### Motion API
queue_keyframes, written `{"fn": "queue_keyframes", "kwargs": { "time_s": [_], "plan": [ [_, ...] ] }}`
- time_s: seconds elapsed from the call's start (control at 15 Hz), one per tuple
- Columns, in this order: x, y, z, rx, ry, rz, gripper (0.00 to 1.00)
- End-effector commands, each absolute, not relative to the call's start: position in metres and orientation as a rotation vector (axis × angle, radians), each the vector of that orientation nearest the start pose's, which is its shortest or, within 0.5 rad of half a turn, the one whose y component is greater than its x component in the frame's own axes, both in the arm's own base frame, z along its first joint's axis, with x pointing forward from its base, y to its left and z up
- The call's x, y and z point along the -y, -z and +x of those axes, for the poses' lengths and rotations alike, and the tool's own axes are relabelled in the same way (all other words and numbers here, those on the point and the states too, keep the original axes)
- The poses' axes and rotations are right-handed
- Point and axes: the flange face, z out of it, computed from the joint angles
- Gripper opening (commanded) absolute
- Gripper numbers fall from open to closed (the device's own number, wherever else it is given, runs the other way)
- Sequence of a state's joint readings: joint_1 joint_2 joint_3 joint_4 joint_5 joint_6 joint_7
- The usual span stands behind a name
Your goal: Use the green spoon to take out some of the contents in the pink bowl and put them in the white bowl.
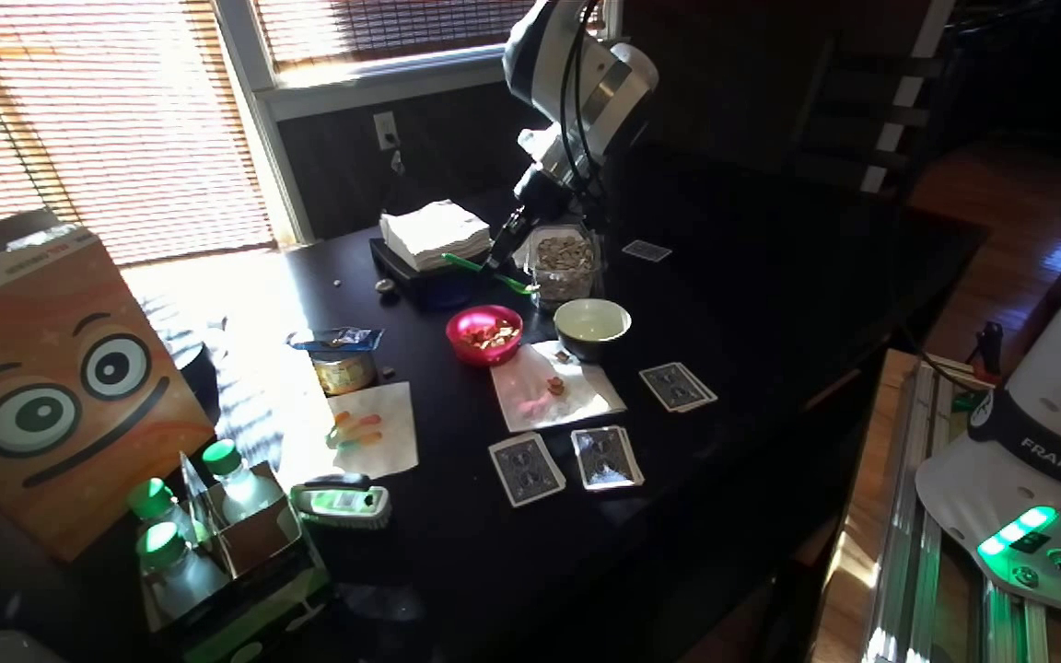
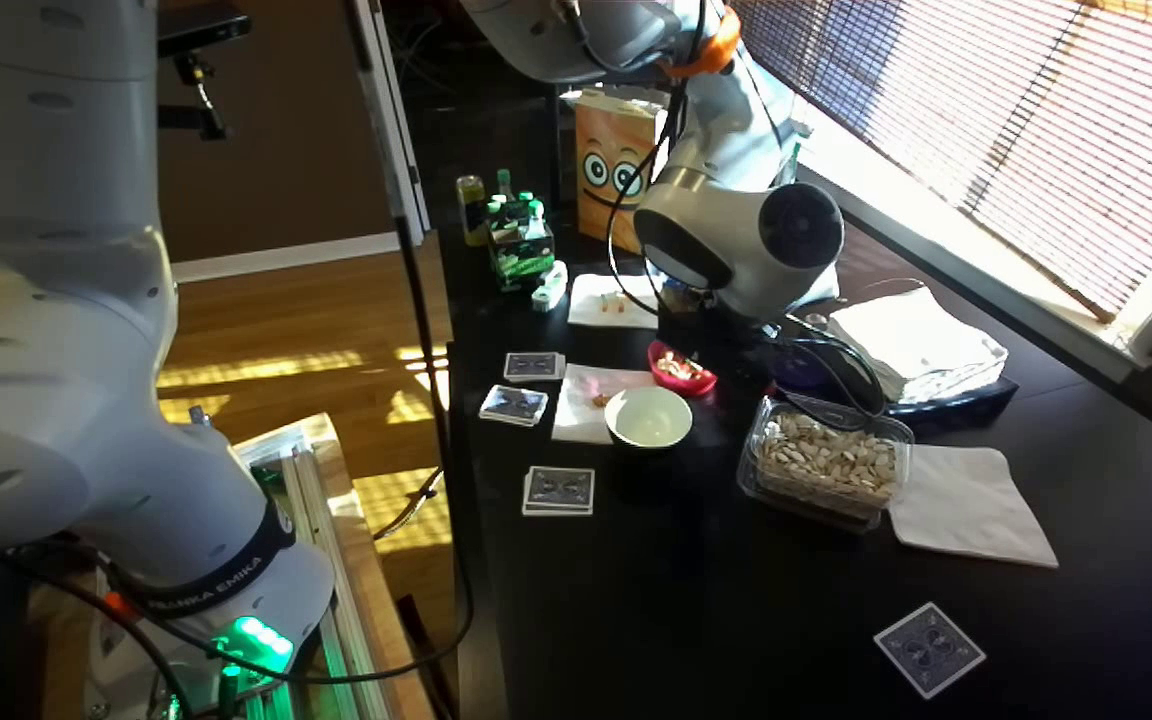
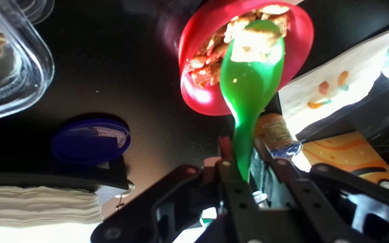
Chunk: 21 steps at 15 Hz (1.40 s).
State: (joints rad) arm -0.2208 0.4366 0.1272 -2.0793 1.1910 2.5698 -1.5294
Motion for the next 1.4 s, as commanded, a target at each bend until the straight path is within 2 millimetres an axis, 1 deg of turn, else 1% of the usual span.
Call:
{"fn": "queue_keyframes", "kwargs": {
  "time_s": [0.0, 0.2, 0.53, 0.67, 0.87, 1.07, 1.33],
  "plan": [
    [0.074, -0.228, 0.561, 0.524, 0.779, -2.472, 0.04],
    [0.077, -0.233, 0.546, 0.560, 0.815, -2.406, 0.04],
    [0.084, -0.241, 0.517, 0.686, 0.844, -2.337, 0.04],
    [0.082, -0.244, 0.505, 0.722, 0.851, -2.291, 0.04],
    [0.086, -0.247, 0.490, 0.759, 0.888, -2.211, 0.04],
    [0.096, -0.246, 0.478, 0.792, 0.930, -2.128, 0.04],
    [0.112, -0.244, 0.472, 0.784, 1.014, -1.997, 0.04]
  ]
}}
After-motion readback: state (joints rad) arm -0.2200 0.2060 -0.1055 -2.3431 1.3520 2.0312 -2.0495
